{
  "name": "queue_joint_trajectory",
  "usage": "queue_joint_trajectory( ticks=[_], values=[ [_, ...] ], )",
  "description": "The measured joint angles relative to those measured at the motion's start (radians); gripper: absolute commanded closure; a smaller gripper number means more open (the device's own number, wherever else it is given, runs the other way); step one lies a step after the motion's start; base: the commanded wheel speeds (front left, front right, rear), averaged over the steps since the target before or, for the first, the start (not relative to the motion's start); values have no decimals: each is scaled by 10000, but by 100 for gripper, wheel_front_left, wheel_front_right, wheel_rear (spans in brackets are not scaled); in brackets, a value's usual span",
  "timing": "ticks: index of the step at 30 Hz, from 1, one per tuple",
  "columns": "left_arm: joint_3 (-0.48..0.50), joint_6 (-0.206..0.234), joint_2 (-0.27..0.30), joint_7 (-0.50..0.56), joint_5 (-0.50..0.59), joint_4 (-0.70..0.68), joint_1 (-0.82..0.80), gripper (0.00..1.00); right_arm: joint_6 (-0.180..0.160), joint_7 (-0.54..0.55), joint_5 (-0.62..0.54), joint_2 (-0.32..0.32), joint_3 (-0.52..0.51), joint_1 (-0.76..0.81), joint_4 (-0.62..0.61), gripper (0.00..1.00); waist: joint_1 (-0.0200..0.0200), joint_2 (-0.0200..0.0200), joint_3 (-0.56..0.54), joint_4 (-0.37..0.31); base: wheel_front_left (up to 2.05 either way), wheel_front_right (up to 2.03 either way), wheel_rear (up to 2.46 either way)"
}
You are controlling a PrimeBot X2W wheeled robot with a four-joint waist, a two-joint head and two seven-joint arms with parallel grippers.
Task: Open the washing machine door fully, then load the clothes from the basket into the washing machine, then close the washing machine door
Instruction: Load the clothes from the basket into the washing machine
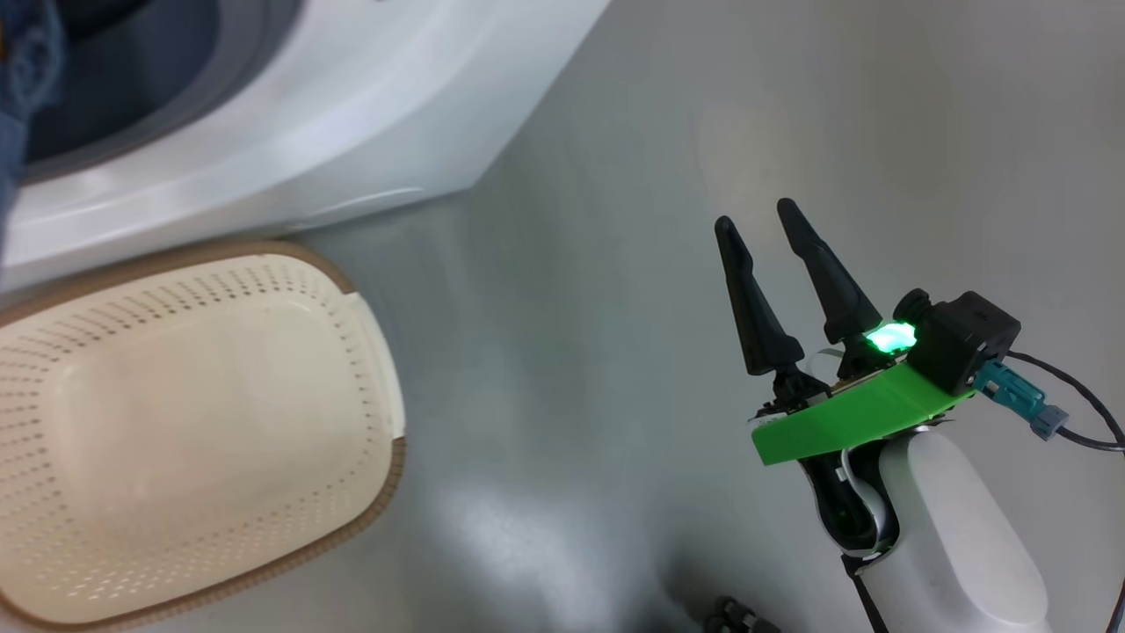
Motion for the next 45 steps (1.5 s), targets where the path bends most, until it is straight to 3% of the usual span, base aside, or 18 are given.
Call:
queue_joint_trajectory(
  ticks=[2, 3, 12, 24, 40, 45],
  values=[
    [117, 2, -38, -6, 146, 88, 12, 22, 0, 0, 13, 2, -2, 1, 0, 0, 0, 0, 122, -118, 0, 0, 0],
    [142, 19, -96, -8, 198, 245, 14, 0, 0, 0, 27, 2, -2, 1, 2, 0, 0, 0, 168, -163, 0, 0, 0],
    [-274, -33, -476, -4, 454, 2105, 16, 0, 0, 0, 63, 21, -12, -1, 61, 0, 0, 0, 116, -11, 0, 0, 0],
    [-545, -151, -606, -6, 456, 1434, 1119, 0, 0, 0, -42, 21, -228, -12, 194, 0, 0, 0, -293, 553, 0, 0, 0],
    [205, -182, -533, -6, -117, -2399, 5409, 0, 0, 0, -209, 17, -420, 21, 430, 0, 0, 0, -1292, 1227, 0, 0, 0],
    [520, 127, -556, -6, -161, -3827, 6966, 0, 0, 0, -384, 0, -667, 52, 364, 0, 0, 0, -1460, 1441, 0, 0, 0]
  ],
)
